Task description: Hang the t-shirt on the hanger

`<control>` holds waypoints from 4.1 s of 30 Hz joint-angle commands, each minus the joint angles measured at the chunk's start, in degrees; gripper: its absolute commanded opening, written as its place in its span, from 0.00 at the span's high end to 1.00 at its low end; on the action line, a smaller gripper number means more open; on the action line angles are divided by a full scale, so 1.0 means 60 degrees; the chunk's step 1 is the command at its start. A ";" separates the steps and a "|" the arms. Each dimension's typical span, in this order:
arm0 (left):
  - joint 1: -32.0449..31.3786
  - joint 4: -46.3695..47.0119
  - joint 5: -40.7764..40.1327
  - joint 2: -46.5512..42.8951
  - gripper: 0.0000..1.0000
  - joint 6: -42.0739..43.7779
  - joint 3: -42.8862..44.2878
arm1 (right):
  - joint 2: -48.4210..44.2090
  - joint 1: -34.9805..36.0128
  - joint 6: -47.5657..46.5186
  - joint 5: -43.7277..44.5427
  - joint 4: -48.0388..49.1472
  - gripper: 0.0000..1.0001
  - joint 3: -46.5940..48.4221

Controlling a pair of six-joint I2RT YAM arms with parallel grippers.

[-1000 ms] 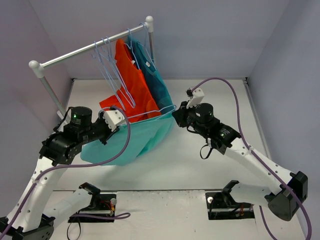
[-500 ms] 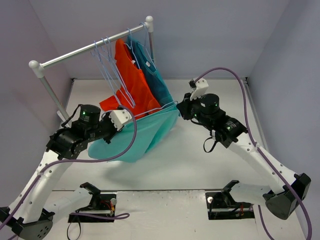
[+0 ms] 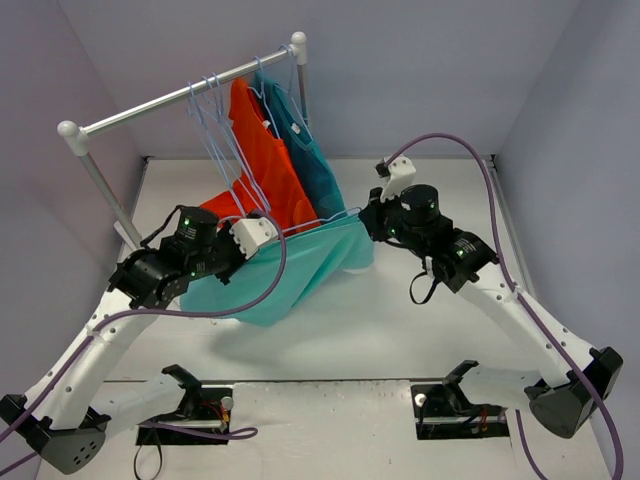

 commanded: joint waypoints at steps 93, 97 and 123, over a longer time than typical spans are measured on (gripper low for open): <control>-0.3083 0.4177 -0.2113 -0.0868 1.00 -0.2373 -0.2161 | 0.0753 0.2767 -0.1281 0.0254 0.0351 0.79 0.0978; -0.3083 0.4100 -0.2303 -0.0959 1.00 -0.2329 -0.2364 | 0.0572 0.2763 -0.1296 0.0156 0.0343 0.71 0.1076; -0.2395 0.2528 -0.0243 -0.0701 1.00 -0.0731 -0.0951 | 0.0559 0.0066 -0.5757 -0.5896 -0.1908 0.37 0.0561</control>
